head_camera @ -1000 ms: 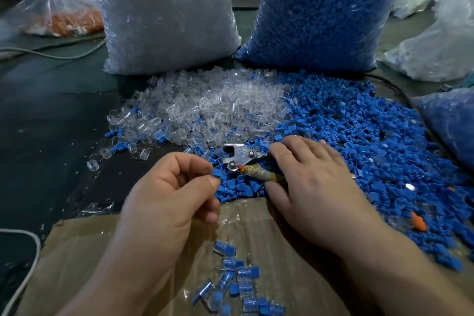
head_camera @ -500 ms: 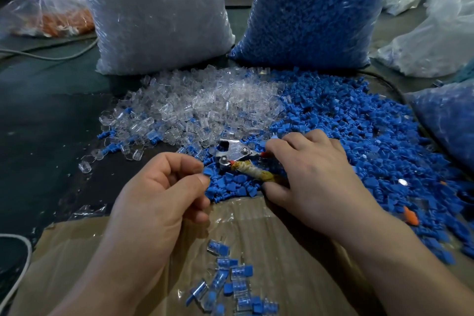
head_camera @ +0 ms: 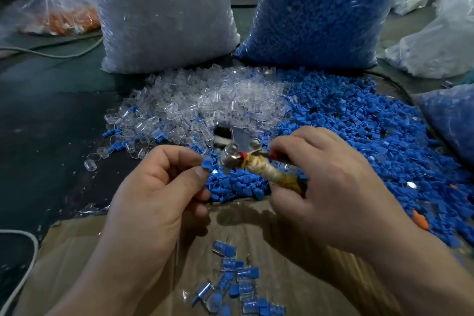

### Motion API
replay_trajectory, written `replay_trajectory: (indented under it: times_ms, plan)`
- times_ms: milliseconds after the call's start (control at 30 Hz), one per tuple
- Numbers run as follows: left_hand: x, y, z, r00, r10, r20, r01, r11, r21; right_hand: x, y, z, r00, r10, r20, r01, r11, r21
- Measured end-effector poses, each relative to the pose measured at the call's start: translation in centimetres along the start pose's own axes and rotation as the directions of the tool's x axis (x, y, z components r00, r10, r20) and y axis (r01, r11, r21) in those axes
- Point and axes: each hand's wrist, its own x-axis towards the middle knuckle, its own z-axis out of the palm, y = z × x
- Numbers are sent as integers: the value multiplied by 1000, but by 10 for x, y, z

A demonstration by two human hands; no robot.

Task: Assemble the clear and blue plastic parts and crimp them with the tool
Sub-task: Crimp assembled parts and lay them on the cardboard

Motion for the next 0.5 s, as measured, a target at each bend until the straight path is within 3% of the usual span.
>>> replay_trajectory:
  times_ms: [267, 500]
  plan:
    - [5, -9, -13, 983, 173, 54, -179, 972, 151, -3, -1, 1, 995, -69, 73, 68, 998, 13]
    - [0, -1, -8, 976, 202, 84, -210, 971, 111, -3, 1, 1, 992, -87, 90, 86, 996, 6]
